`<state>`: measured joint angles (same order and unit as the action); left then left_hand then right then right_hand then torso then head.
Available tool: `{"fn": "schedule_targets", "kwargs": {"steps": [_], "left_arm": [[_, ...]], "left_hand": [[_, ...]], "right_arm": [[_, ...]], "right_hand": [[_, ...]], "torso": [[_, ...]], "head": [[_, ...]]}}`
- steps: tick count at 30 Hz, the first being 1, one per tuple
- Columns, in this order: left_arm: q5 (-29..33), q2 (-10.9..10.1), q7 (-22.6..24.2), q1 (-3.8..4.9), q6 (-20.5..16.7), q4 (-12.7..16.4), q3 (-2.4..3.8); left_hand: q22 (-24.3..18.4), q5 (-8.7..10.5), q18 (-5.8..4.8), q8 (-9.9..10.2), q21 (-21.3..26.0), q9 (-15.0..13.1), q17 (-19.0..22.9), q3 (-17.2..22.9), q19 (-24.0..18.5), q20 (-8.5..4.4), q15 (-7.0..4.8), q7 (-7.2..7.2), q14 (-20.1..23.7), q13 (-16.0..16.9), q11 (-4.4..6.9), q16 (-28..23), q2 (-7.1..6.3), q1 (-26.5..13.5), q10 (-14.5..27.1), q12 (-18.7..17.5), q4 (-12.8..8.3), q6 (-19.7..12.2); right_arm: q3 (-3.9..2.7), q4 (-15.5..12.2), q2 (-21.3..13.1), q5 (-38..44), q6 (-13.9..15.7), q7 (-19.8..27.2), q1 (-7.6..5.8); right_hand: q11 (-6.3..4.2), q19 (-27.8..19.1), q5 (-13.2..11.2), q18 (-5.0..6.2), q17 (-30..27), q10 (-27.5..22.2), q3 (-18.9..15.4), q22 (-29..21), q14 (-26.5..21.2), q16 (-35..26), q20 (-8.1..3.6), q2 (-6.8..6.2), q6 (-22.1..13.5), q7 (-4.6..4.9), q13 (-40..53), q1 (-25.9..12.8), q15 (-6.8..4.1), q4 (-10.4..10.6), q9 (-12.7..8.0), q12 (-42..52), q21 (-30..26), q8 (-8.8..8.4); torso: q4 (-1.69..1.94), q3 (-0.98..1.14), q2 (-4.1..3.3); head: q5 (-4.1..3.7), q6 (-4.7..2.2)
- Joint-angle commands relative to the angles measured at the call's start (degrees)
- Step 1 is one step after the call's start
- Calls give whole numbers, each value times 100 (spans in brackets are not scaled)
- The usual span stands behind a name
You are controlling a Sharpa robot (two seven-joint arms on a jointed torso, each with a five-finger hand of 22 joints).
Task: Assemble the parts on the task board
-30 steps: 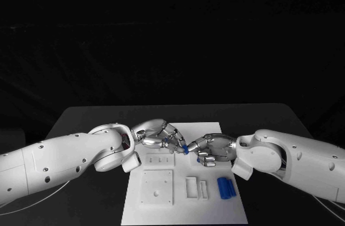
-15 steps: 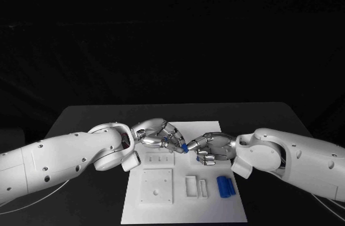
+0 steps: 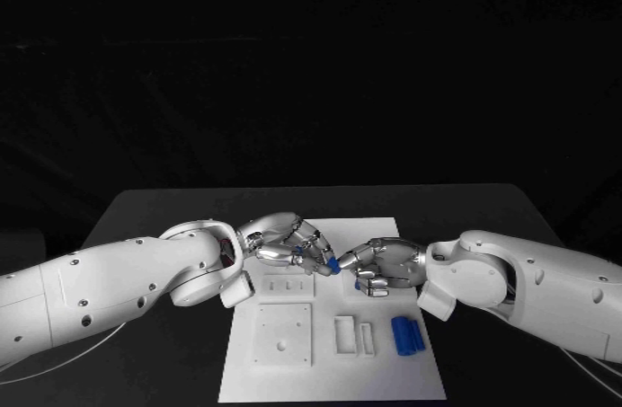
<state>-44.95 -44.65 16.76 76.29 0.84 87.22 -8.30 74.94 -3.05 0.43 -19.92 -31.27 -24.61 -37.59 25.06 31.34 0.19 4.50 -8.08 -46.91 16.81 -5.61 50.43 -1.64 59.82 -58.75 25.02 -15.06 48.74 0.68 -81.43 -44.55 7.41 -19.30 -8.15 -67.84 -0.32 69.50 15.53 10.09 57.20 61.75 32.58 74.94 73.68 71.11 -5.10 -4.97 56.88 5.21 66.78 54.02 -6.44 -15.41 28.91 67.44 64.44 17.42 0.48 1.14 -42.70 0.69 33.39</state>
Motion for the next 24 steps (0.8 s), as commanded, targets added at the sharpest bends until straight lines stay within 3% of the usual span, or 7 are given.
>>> {"fn": "schedule_targets", "kwargs": {"steps": [1, 13, 24], "left_arm": [[34, 14, 43, 1, -1, 11, 4], [59, 12, 71, 1, 184, 22, 4], [13, 21, 24, 1, 69, 12, 4]], "left_hand": [[94, 22, -43, -22, -25, -4, 12, 1, 31, 4, -21, 14, -17, 6, 18, 27, -1, -80, -50, 35, 48, 68], [91, 19, -43, -91, -14, -25, 55, 47, 18, -4, -33, 75, -20, 15, 82, 75, 170, -153, -201, 141, 193, 257], [97, 20, -43, -85, -22, -21, 61, 56, 25, -11, -42, 77, -32, 5, 88, 103, 181, -138, -210, 146, 188, 271]], "right_arm": [[1, 4, 11, -21, -114, 18, 4], [12, 41, 39, 0, -91, 22, 4], [36, -25, 59, -3, -160, 32, 4]], "right_hand": [[-16, -29, 28, 491, 9, -38, -26, 98, -9, -24, -15, 27, 19, 71, 5, 4, -26, 1, 8, -9, -19, -16], [-15, -30, 29, 491, 10, -40, -32, 98, -11, -24, -14, 17, 15, 72, 3, -4, -25, 7, 9, -10, -18, -19], [-14, -31, 32, 491, 11, -41, -35, 97, -11, -25, -13, 15, 15, 73, 2, -10, -24, 15, 11, -11, -18, -19]], "torso": [[0, -2, 0], [2, -2, 0], [3, 3, 0]], "head": [[-6, 4], [-12, 13], [-13, 12]]}}
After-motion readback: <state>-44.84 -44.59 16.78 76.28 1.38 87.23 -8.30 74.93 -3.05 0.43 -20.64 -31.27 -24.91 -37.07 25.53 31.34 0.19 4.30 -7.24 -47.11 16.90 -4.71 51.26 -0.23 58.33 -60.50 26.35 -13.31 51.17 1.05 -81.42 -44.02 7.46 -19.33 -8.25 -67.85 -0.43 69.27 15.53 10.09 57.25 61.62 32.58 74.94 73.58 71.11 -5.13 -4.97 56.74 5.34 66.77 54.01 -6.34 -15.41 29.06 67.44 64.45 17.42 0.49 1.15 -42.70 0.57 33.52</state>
